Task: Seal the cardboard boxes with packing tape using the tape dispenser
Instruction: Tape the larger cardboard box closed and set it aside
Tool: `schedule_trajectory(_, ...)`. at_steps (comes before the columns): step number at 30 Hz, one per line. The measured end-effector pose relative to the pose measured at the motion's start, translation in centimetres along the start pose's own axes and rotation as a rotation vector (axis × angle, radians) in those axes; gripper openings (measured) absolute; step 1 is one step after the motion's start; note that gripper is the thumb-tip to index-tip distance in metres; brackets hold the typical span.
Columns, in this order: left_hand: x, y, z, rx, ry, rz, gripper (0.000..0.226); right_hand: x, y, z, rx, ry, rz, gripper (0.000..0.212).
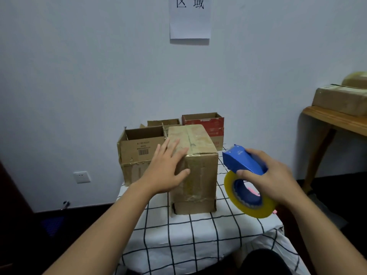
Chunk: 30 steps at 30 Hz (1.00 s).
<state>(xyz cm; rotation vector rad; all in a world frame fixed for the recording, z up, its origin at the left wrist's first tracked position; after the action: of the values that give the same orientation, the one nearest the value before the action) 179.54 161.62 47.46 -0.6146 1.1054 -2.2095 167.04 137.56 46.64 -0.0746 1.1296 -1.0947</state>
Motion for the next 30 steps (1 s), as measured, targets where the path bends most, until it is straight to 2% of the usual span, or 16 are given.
schedule_trajectory(3, 1.8, -4.3, -1.2, 0.251, -0.209, -0.401, 0.039, -3.0, -1.0, -2.1, -0.077, -0.110, 0.140, 0.067)
schedule_trajectory(4, 2.3, -4.8, -1.7, 0.262, -0.294, -0.533, 0.031, -4.0, -0.9, -2.9, -0.108, -0.145, 0.176, 0.067)
schedule_trajectory(7, 3.9, -3.3, -3.6, 0.028, -0.530, -0.837, 0.060, -6.3, 0.2, -4.5, -0.189, -0.210, 0.282, 0.070)
schedule_trajectory(9, 4.0, -2.6, -4.6, -0.047, -0.648, -0.986, 0.072, -7.4, 1.2, -5.2, -0.220, -0.239, 0.316, 0.071)
schedule_trajectory(12, 1.2, -2.7, -6.2, -0.008, -0.776, -0.964, 0.064, -8.5, 2.2, -5.5, -0.232, -0.250, 0.372, 0.070)
schedule_trajectory(15, -0.5, -0.6, -8.9, -0.185, -0.947, -1.018, 0.066, -9.2, 3.1, -5.3, -0.264, -0.246, 0.408, 0.069)
schedule_trajectory(17, -0.3, 0.3, -9.9, -0.298, -0.993, -1.130, 0.067, -9.8, 3.7, -5.0, -0.283, -0.252, 0.410, 0.068)
schedule_trajectory(18, -0.3, 0.4, -10.1, -0.305, -1.008, -1.190, 0.063, -10.1, 3.9, -4.9, -0.290, -0.258, 0.409, 0.068)
schedule_trajectory(21, -0.5, 0.0, -9.9, -0.258, -1.029, -1.355, 0.042, -10.9, 4.7, -4.6, -0.310, -0.284, 0.408, 0.067)
schedule_trajectory(23, -0.8, -0.2, -9.6, -0.227, -1.029, -1.426, 0.041, -11.2, 5.2, -4.5, -0.317, -0.298, 0.403, 0.067)
schedule_trajectory(27, -1.9, -0.7, -8.8, -0.189, -1.015, -1.464, 0.042, -11.7, 5.8, -4.3, -0.344, -0.313, 0.404, 0.067)
schedule_trajectory(30, -2.5, -1.1, -7.9, -0.154, -0.962, -1.380, 0.020, -11.9, 6.3, -4.1, -0.381, -0.345, 0.348, 0.070)
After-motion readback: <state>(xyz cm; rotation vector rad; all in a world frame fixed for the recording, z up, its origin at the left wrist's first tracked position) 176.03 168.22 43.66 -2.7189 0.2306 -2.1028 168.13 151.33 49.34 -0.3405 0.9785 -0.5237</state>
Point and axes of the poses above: each hand's wrist, its own z-axis towards the middle knuckle, its own y-axis out of the palm, x = y × z, the point moved 10 cm from there along z, towards the middle knuckle, and after that the axes turned 11 degrees about x, right-handed, at the moved point
